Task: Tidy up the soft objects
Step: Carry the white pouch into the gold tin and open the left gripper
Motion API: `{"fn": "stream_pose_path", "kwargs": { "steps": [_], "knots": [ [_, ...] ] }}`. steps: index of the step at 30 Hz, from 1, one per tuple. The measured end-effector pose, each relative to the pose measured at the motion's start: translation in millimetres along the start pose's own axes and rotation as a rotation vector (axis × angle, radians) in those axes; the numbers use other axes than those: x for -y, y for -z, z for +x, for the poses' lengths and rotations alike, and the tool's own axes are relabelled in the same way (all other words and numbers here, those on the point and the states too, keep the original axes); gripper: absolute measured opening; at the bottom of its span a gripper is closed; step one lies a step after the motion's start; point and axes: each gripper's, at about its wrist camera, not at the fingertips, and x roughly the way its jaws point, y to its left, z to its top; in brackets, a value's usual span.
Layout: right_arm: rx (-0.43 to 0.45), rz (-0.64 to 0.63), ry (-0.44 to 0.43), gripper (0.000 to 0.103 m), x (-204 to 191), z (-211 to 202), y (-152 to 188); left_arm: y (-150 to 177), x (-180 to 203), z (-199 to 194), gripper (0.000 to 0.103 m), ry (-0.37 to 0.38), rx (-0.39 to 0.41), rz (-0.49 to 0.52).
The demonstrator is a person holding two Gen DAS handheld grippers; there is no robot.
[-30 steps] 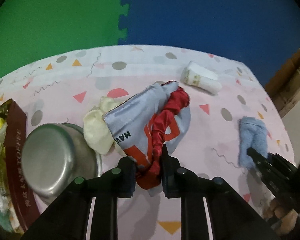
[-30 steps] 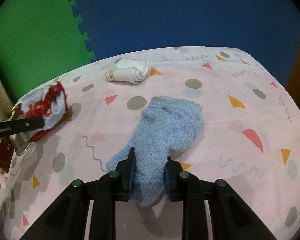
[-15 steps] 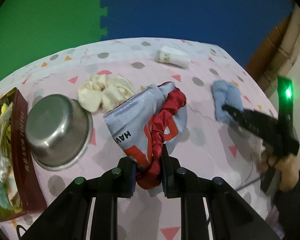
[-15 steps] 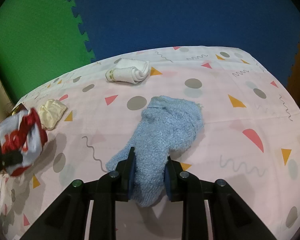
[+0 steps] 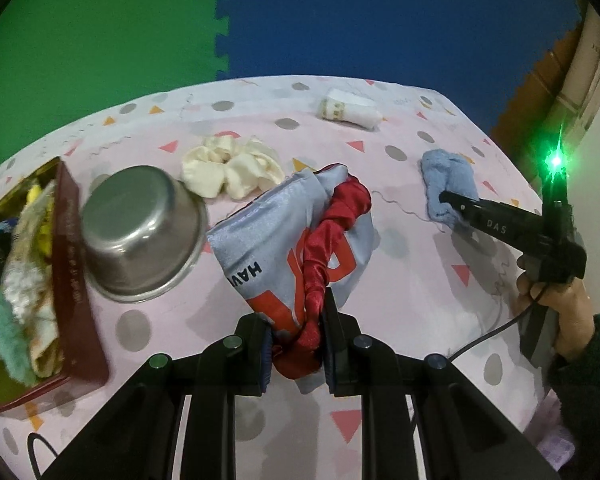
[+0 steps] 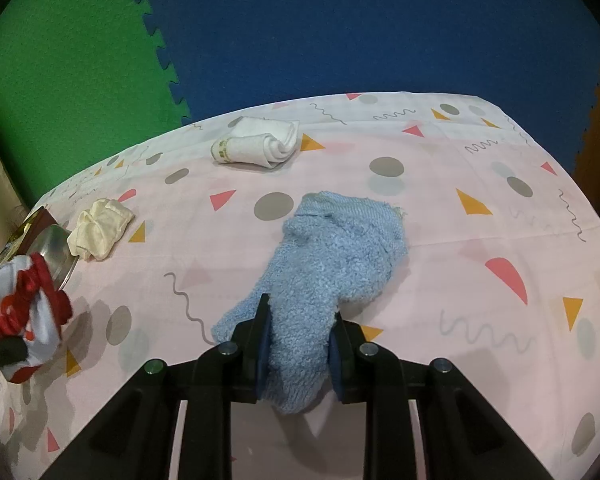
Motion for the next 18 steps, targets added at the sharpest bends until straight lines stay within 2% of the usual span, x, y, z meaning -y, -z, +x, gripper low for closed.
{"fn": "stream_pose_path", "kwargs": {
  "steps": [8,18],
  "knots": [
    [0.0,-0.001,0.001,0.025,0,0,0,5,-24,-30,0.018,-0.044,0.04,-0.076],
    [0.0,0.0,0.0,0.025,0,0,0,5,-68,-71,0.018,-0.143,0.087,-0.173]
  ]
}}
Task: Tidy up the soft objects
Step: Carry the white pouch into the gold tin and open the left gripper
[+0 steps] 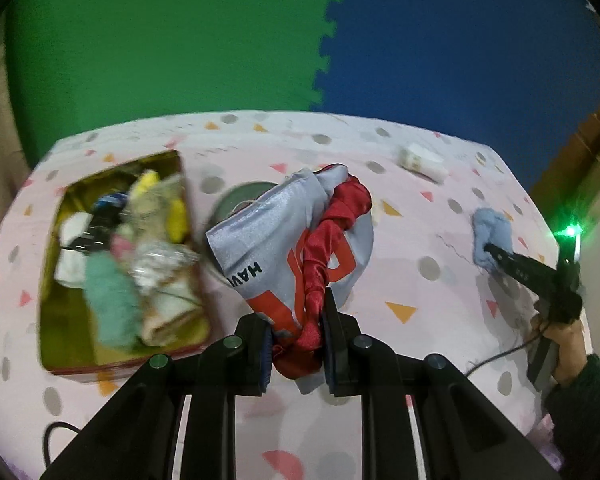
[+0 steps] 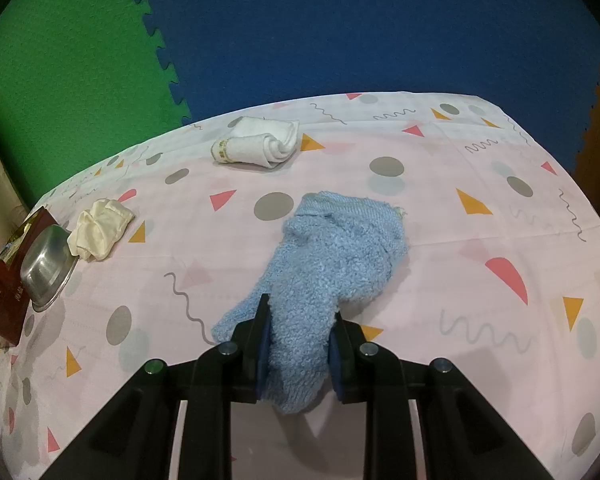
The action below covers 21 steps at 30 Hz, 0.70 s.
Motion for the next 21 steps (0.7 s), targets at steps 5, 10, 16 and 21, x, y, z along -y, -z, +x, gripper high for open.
{"fn": "stream_pose_path", "kwargs": {
  "steps": [5,10,16,21],
  "knots": [
    [0.0,0.0,0.0,0.025,0,0,0,-5,-26,-12,0.018,-0.037,0.014,-0.054],
    [0.0,0.0,0.0,0.025,0,0,0,-9,-56,-22,0.018,-0.105,0.032,-0.107],
    [0.0,0.001,0.0,0.025,0,0,0,-11,-90,-30,0.018,-0.16,0.042,-0.158],
    [-0.001,0.001,-0.001,0.025,0,0,0,-14,-117,-33,0.018,-0.209,0.045,-0.188]
  ]
}}
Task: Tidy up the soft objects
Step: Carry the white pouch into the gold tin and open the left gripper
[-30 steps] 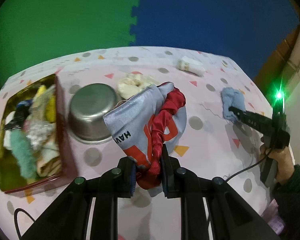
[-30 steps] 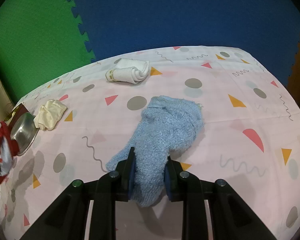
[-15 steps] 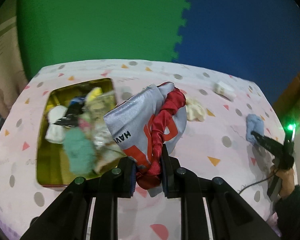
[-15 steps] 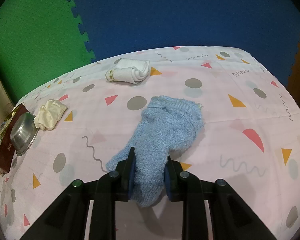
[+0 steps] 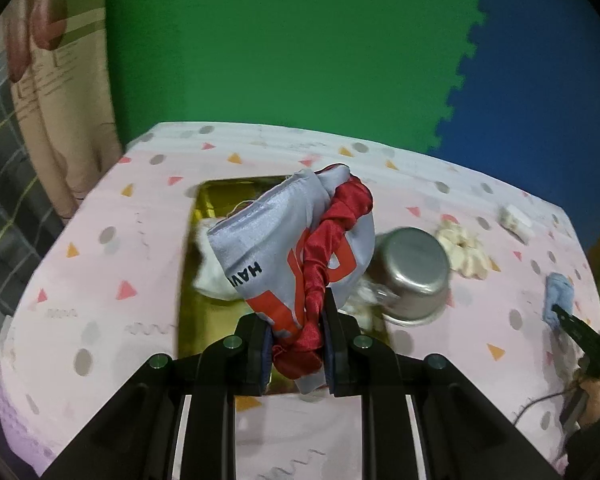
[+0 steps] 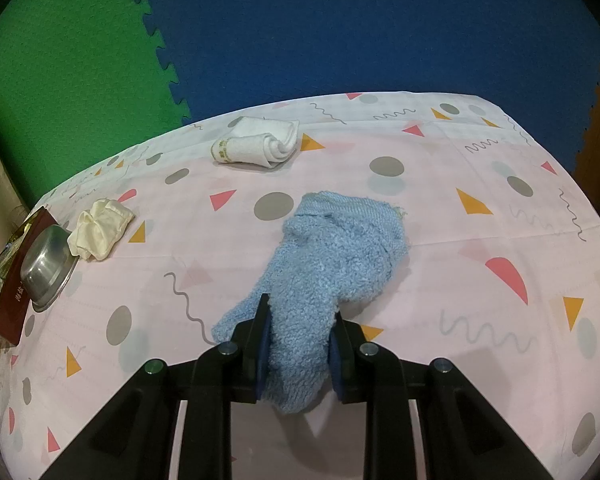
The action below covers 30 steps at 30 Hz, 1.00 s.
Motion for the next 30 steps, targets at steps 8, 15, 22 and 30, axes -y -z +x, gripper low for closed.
{"fn": "stream_pose_path", "kwargs": {
  "steps": [8,15,22,30],
  "knots": [
    [0.0,0.0,0.0,0.025,0,0,0,-23,-46,1,0.018,-0.043,0.027,-0.092],
    [0.0,-0.001,0.002,0.025,0,0,0,-21,-59,17,0.018,-0.027,-0.006,-0.128],
    [-0.001,-0.006,0.008,0.025,-1,1,0,-10,-55,34,0.018,-0.001,-0.042,-0.142],
    [-0.001,-0.005,0.007,0.025,-1,1,0,-17,-51,57,0.018,0.004,-0.042,-0.135]
  ]
}}
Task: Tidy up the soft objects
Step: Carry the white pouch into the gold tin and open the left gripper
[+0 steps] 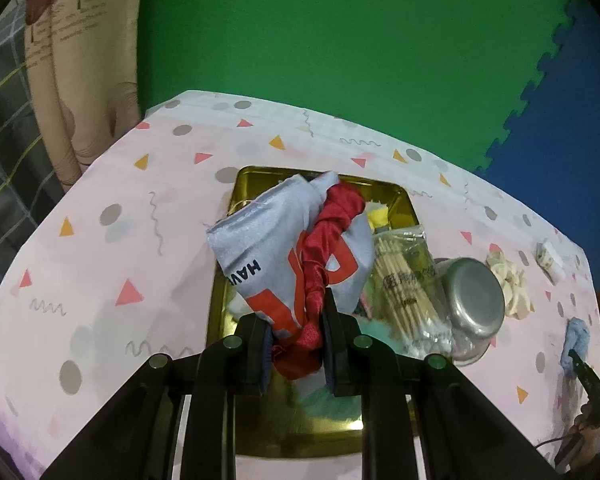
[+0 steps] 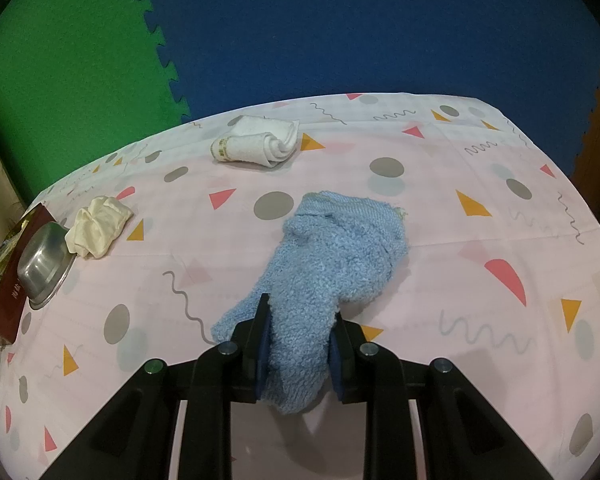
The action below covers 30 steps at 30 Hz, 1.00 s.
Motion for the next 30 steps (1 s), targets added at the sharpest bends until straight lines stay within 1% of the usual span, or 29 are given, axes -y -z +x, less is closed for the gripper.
{"fn": "stream_pose_path", "kwargs": {
  "steps": [4,9,11,14,16,18,19,23,25,29,30],
  "knots": [
    [0.0,0.0,0.0,0.025,0,0,0,-9,4,7,0.018,-0.004,0.005,0.022],
    [0.0,0.0,0.0,0.025,0,0,0,-17,2,17,0.018,-0.003,-0.01,0.011],
    [0.0,-0.001,0.001,0.025,0,0,0,-18,1,20,0.019,-0.001,-0.015,0.012],
    [-0.001,0.0,0.0,0.025,0,0,0,-16,1,21,0.022,-0.02,-0.02,0.015],
    [-0.001,0.0,0.001,0.025,0,0,0,-13,1,19,0.028,-0.028,-0.021,0.03],
    [-0.001,0.0,0.0,0.025,0,0,0,-9,0,19,0.029,-0.035,-0.033,0.035],
    [-0.001,0.0,0.0,0.025,0,0,0,-7,-1,19,0.032,-0.035,-0.038,0.037],
    [0.0,0.0,0.0,0.025,0,0,0,1,-5,17,0.038,-0.036,-0.051,0.039],
    [-0.001,0.0,0.001,0.025,0,0,0,4,-6,16,0.047,-0.036,-0.055,0.039],
    [-0.001,0.0,0.0,0.025,0,0,0,14,-6,13,0.052,-0.049,-0.068,0.058],
    [-0.001,0.0,0.0,0.025,0,0,0,16,-6,12,0.055,-0.053,-0.07,0.065]
  ]
}}
